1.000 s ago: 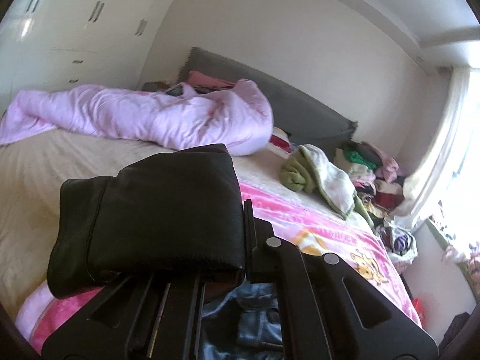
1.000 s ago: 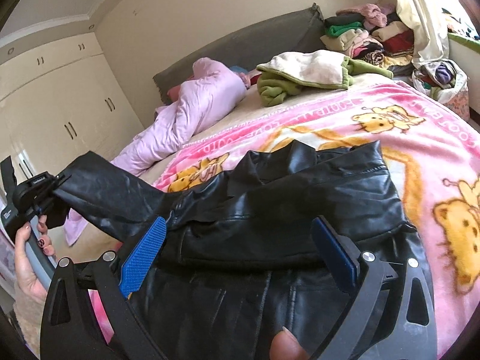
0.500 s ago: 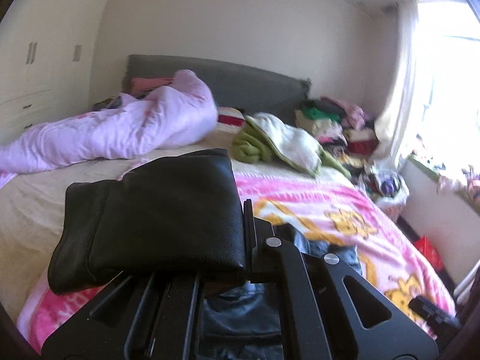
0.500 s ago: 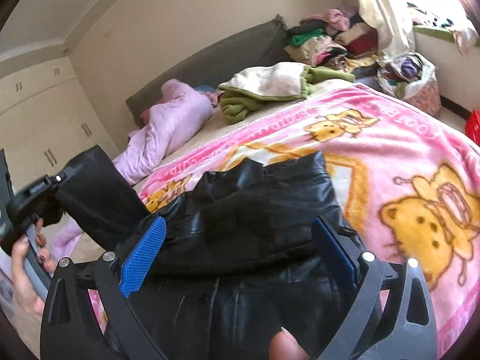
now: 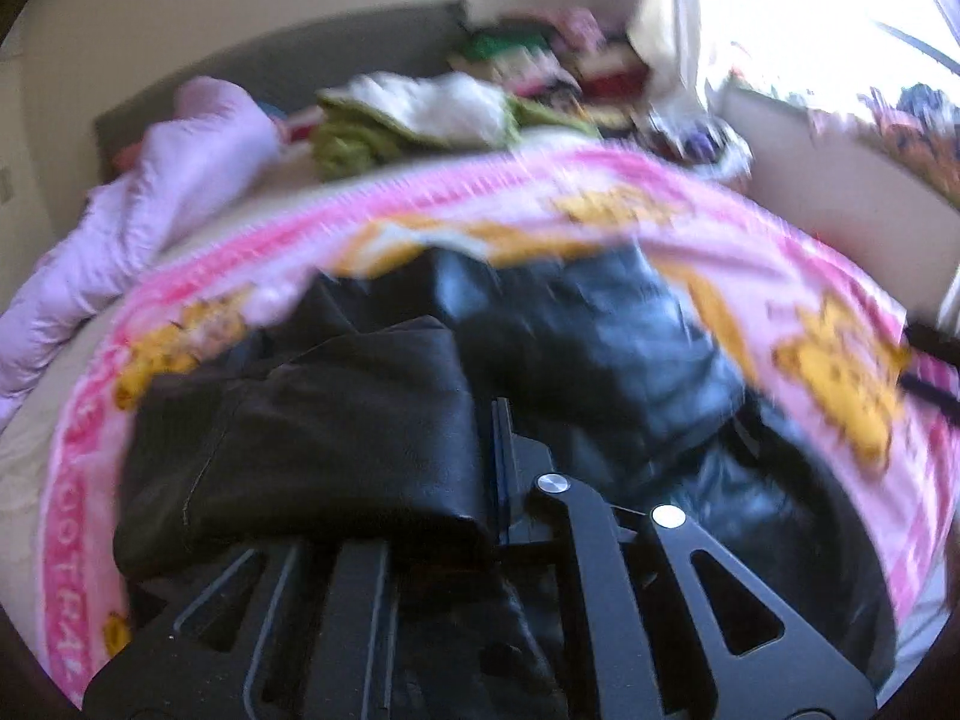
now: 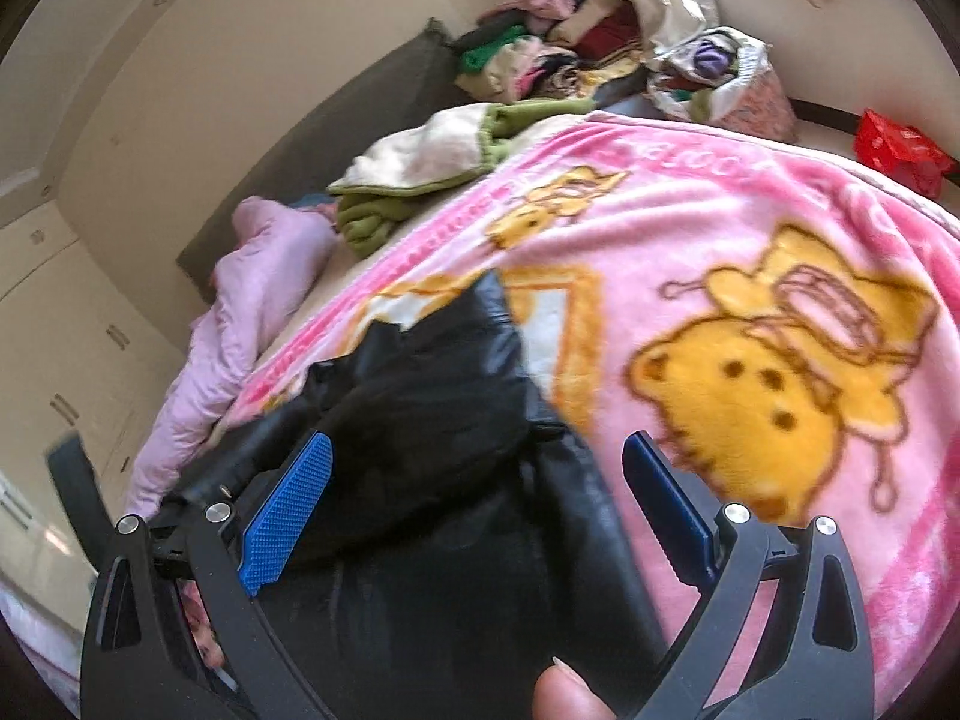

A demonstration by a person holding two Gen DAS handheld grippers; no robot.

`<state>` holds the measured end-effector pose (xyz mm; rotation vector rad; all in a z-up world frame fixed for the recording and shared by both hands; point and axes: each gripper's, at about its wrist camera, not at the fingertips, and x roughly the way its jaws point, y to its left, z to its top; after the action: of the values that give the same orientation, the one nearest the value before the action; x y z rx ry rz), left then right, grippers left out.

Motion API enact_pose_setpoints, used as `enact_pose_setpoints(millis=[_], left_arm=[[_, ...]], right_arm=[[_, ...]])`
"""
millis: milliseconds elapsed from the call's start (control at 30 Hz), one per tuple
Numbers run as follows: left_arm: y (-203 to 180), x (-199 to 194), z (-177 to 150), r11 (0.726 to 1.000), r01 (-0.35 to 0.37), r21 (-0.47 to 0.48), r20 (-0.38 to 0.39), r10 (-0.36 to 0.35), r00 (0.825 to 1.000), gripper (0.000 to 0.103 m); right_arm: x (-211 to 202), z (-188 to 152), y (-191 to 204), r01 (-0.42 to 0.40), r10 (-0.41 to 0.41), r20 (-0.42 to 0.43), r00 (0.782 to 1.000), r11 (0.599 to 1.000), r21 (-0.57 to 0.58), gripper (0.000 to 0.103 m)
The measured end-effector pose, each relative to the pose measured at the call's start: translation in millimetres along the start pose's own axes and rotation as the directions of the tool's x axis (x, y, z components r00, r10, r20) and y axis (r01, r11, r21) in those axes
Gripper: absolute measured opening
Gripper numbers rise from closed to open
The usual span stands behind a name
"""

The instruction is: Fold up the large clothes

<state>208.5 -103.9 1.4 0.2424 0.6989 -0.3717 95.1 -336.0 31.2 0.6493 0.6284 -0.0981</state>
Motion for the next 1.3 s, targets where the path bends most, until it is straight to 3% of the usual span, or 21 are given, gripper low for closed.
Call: enact_pose_setpoints(millis=[33,133,267,533,633,733,767,867,1000,1033,1067,1133,1200,1300], left_arm=[[-3,5,-5,1.0,0.013,0.01,-0.008,-0.013,1.0,0.017],[-18,14,-18,0.994,0.09,0.059,-0.051,-0.087,0.995,0.061],[-38,5,-24,0.98,0.125,0.156,-0.064,-0.116,0.991,0.093],[-7,-33,-10,0.97,0.236,0.054,-0.022,-0.235,0.972,0.094],[-6,-27,0,0.994,0.092,0.052,0.012,-0.093,0.996,0.094],[-30,-16,12,0.985,0.053,0.166,0.036,-0.06,0.998,0.094],[-42,-9,14,0.974,0.037,0.223,0.024,-0.043,0.999,0.094],[-87,20,9,0.889,-0.033,0.457,-0.049,0.061,0.997,0.094],[-120,49,-12,0.791,0.024,0.611,-0.148,0.085,0.985,0.094],[-125,53,-21,0.753,-0.002,0.658,-0.129,0.116,0.985,0.094],[-128,52,-24,0.745,-0.023,0.667,-0.103,0.123,0.987,0.094],[-125,46,-23,0.773,-0.012,0.635,-0.098,0.097,0.99,0.094],[-111,29,-19,0.832,0.083,0.549,-0.101,-0.033,0.994,0.094],[-88,7,-14,0.873,0.199,0.446,-0.083,-0.181,0.98,0.094]], right_arm=[[0,1,-5,0.017,-0.017,0.001,1.0,1.0,0.006,0.097],[1,3,-16,0.047,-0.047,0.001,0.999,0.999,0.023,0.097],[6,7,-25,0.068,-0.068,-0.003,0.998,0.997,0.038,0.097],[0,17,-34,0.104,-0.107,0.03,0.994,0.992,0.068,0.097],[-3,16,-30,0.096,-0.098,0.033,0.995,0.993,0.065,0.097],[-10,18,-31,0.082,-0.085,0.037,0.996,0.994,0.075,0.097],[-14,19,-32,0.079,-0.082,0.041,0.996,0.994,0.074,0.097],[-29,24,-38,0.095,-0.099,0.063,0.993,0.993,0.063,0.097],[-47,29,-51,0.136,-0.141,0.094,0.986,0.989,0.057,0.097],[-48,31,-53,0.138,-0.142,0.093,0.985,0.989,0.055,0.097],[-48,31,-54,0.144,-0.148,0.094,0.985,0.988,0.052,0.097],[-45,32,-52,0.153,-0.155,0.092,0.984,0.988,0.033,0.097],[-36,34,-44,0.156,-0.156,0.077,0.985,0.988,-0.001,0.097],[-20,36,-28,0.122,-0.119,0.051,0.992,0.991,-0.049,0.097]])
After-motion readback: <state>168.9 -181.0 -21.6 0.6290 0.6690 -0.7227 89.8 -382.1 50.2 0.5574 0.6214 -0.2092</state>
